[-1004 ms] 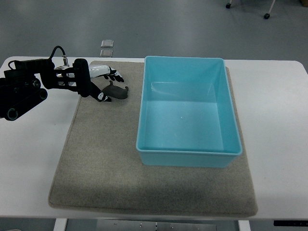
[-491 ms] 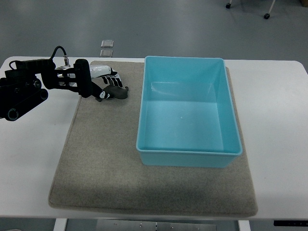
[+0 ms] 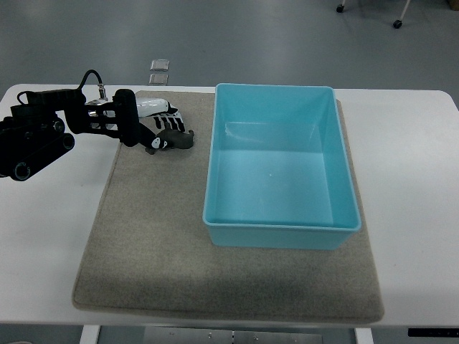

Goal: Place brown hippo in blue box with left hand
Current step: 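Close the left hand's fingers around the brown hippo, then lift the hippo with the left hand up off the mat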

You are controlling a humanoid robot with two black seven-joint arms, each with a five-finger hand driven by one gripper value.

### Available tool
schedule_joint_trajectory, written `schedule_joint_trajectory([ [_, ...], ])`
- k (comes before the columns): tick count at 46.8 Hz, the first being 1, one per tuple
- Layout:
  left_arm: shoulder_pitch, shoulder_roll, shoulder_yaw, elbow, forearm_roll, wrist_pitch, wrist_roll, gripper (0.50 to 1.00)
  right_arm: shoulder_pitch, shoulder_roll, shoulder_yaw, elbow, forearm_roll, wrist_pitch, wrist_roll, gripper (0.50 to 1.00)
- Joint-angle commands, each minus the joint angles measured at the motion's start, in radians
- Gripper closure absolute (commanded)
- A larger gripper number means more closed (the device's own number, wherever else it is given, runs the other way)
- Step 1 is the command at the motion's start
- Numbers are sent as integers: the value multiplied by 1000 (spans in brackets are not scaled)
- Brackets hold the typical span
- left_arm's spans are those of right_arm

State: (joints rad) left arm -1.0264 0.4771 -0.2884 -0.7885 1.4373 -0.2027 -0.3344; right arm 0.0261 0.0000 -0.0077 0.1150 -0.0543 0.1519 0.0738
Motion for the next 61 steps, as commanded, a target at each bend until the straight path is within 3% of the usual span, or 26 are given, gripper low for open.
schedule_joint_trajectory([
  [1, -9, 2, 0, -2, 0, -1, 0, 1000, 0, 0, 0, 0, 1, 0, 0, 564],
  [18, -34, 18, -3, -3, -11, -1, 0, 1000, 0, 0, 0, 0, 1, 0, 0, 564],
  [41, -119, 133, -17, -18, -26, -1, -28, 1000, 0, 0, 0, 0, 1, 0, 0, 564],
  [61, -219, 183, -15, -182, -37, -15, -28, 1000, 0, 0, 0, 0, 1, 0, 0, 564],
])
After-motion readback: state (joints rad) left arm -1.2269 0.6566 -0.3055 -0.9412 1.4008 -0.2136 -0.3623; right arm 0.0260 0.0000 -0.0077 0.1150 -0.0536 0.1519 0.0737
